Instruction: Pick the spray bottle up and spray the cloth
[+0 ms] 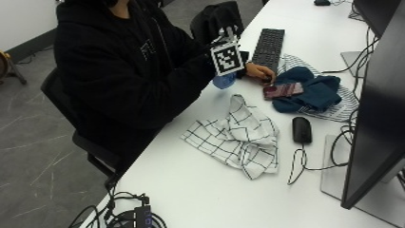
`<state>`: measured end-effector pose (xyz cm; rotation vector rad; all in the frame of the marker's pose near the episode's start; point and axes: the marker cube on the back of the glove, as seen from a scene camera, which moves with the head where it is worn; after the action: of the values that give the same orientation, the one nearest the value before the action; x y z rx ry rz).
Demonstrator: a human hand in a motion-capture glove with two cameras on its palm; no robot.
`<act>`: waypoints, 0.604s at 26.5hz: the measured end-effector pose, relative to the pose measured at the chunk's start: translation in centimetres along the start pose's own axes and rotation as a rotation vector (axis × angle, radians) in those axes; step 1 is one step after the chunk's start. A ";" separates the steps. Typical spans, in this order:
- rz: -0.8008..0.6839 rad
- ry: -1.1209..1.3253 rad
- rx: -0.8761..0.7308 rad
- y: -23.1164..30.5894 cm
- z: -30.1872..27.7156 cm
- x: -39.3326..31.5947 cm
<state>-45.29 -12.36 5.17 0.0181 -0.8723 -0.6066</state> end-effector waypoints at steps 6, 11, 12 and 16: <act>-0.022 0.003 -0.011 1.2 2.9 1.9; -0.008 -0.114 -0.009 1.8 4.2 1.5; -0.009 -0.112 -0.013 1.9 4.3 1.7; -0.029 -0.035 -0.036 2.3 4.6 3.2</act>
<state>-45.94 -11.01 11.01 -0.0126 -0.8957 -0.6514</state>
